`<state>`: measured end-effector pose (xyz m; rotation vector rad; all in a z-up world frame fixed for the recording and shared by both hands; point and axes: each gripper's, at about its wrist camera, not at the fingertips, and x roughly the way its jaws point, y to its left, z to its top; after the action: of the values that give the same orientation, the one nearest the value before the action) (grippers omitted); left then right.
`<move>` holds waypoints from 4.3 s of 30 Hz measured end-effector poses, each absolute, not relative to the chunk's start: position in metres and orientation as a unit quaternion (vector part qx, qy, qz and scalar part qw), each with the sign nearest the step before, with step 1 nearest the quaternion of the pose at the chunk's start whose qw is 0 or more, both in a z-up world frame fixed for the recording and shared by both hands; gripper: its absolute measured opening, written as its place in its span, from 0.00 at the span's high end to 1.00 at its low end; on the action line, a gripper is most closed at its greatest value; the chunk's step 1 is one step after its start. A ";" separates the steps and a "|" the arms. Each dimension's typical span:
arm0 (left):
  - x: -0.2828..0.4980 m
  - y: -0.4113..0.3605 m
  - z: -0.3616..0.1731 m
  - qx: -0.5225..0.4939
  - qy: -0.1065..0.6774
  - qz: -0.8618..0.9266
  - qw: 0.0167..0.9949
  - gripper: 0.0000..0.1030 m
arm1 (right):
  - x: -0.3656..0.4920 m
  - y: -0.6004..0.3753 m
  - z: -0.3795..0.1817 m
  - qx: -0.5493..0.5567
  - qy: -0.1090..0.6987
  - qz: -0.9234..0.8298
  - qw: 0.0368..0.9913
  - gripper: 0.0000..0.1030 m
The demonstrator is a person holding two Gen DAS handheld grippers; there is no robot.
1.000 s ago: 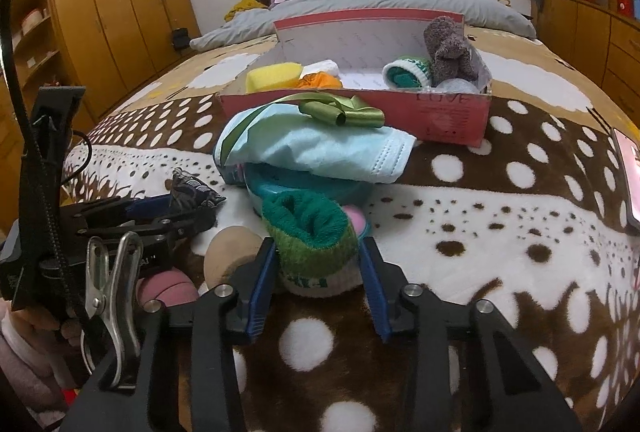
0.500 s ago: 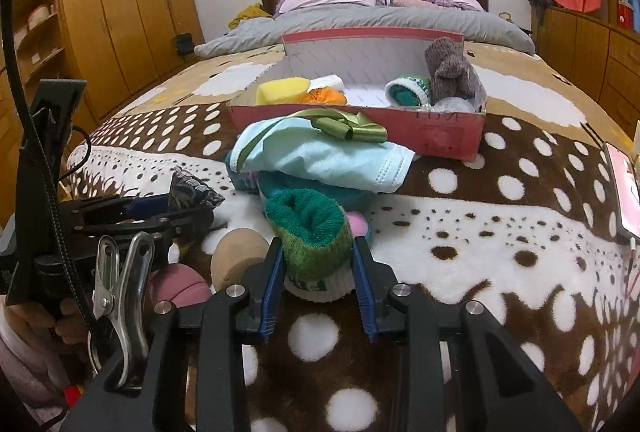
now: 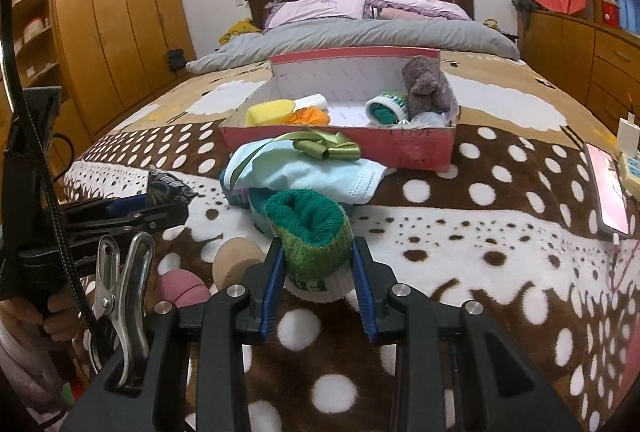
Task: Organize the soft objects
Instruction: 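Grasp the black drawstring pouch with the left gripper while the right grasps the green knit sock, then carry the black pouch and green knit sock over the shoebox with both grippers, then release the black pouch with the left gripper while the right releases the green sock into the shoebox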
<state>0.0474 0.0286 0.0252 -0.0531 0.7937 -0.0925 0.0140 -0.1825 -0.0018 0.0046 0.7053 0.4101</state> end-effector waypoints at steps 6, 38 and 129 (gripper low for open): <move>0.047 0.027 0.034 -0.021 0.376 -0.045 0.925 0.56 | 0.015 -0.188 0.004 0.002 0.336 0.192 0.922 0.68; 0.128 0.038 0.079 0.007 0.328 -0.031 0.944 0.56 | 0.082 -0.215 0.039 0.002 0.318 0.153 0.936 0.68; 0.189 0.015 0.065 -0.008 0.368 -0.072 0.927 0.39 | 0.129 -0.180 0.033 0.027 0.329 0.206 0.921 0.55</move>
<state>0.1888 0.0149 0.0654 -0.0173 0.7554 -0.1469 0.1286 -0.1796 0.0332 0.0565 0.6761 0.4228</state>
